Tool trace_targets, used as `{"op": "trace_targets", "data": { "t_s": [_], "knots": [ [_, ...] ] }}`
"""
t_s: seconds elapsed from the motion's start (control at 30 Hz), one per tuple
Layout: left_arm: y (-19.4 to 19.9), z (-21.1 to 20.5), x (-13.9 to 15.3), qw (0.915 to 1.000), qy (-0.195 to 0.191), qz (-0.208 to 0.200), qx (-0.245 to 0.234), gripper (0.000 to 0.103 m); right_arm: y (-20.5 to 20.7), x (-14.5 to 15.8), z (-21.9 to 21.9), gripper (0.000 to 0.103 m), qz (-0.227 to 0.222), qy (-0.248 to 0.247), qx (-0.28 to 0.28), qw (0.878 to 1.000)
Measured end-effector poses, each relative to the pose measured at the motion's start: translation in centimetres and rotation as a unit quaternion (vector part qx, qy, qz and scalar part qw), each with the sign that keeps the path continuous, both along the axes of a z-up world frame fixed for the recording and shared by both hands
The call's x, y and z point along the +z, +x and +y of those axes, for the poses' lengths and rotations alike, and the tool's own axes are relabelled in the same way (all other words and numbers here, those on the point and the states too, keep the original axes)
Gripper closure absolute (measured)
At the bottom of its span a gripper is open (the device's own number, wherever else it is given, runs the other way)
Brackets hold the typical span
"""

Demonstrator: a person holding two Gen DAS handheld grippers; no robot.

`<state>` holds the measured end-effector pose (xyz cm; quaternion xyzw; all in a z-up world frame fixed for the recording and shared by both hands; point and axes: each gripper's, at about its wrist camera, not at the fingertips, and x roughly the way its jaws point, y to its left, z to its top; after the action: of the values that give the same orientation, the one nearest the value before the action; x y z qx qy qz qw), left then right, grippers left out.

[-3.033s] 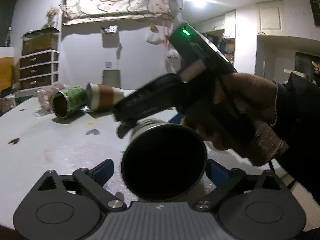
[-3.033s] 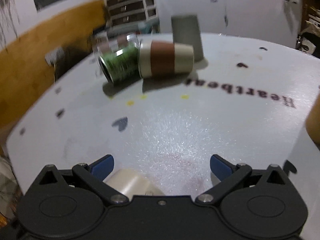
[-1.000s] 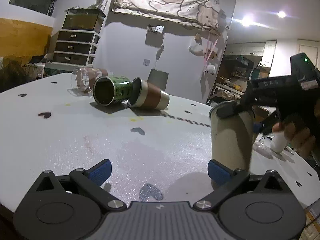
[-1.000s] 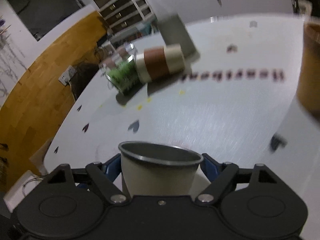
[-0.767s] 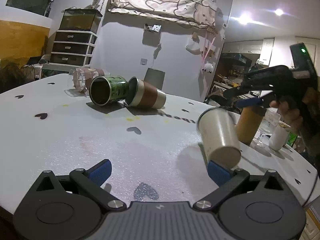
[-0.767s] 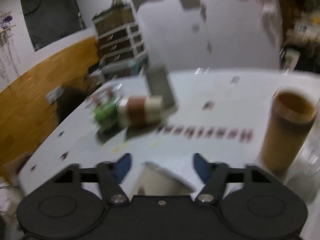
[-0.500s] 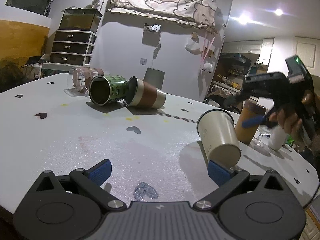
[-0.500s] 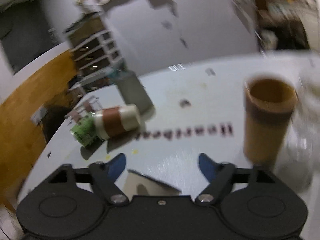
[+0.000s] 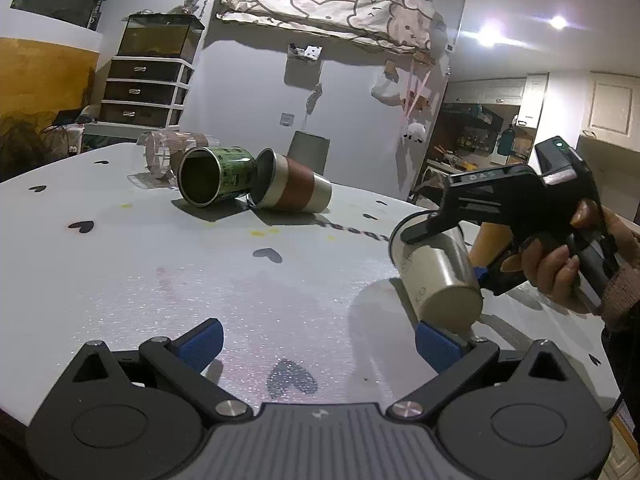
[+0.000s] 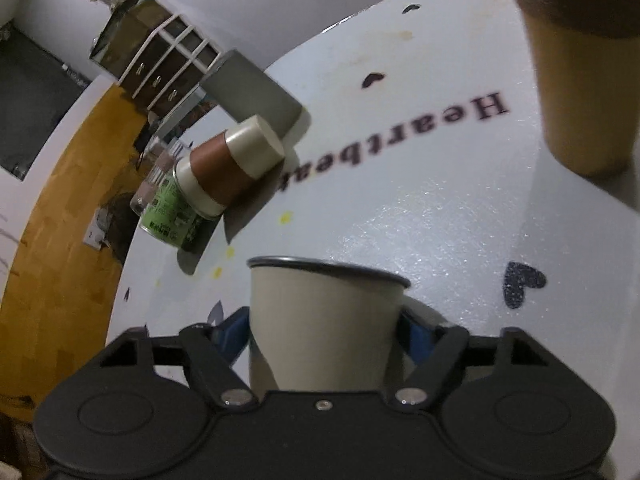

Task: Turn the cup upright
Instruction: 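Rotate the cream cup upright with the right tool and set it on the table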

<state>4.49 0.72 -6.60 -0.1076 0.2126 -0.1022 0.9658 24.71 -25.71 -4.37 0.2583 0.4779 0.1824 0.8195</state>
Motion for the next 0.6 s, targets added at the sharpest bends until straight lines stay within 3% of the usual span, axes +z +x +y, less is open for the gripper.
{"op": "trace_targets", "data": {
  "t_s": [0.1, 0.17, 0.33, 0.47, 0.6],
  "knots": [
    [0.0, 0.3, -0.1, 1.0, -0.004, 0.002, 0.003, 0.002, -0.5, 1.0, 0.1, 0.026, -0.031, -0.018, 0.018, 0.999],
    [0.0, 0.4, -0.1, 1.0, -0.005, 0.0, 0.003, 0.002, -1.1, 2.3, 0.4, 0.027, -0.083, -0.056, 0.026, 0.995],
    [-0.1, 0.3, -0.1, 1.0, -0.006, 0.0, 0.001, 0.002, -1.4, 4.7, 0.5, 0.027, -0.205, -0.17, 0.012, 0.964],
    [-0.2, 0.4, -0.1, 1.0, -0.005, 0.0, 0.001, 0.002, 0.0, 4.8, 0.5, 0.027, -0.252, -0.238, -0.025, 0.938],
    [-0.1, 0.6, -0.1, 1.0, -0.006, 0.001, 0.004, 0.002, 1.7, 4.1, 0.4, 0.027, -0.253, -0.297, -0.057, 0.919]
  ]
}}
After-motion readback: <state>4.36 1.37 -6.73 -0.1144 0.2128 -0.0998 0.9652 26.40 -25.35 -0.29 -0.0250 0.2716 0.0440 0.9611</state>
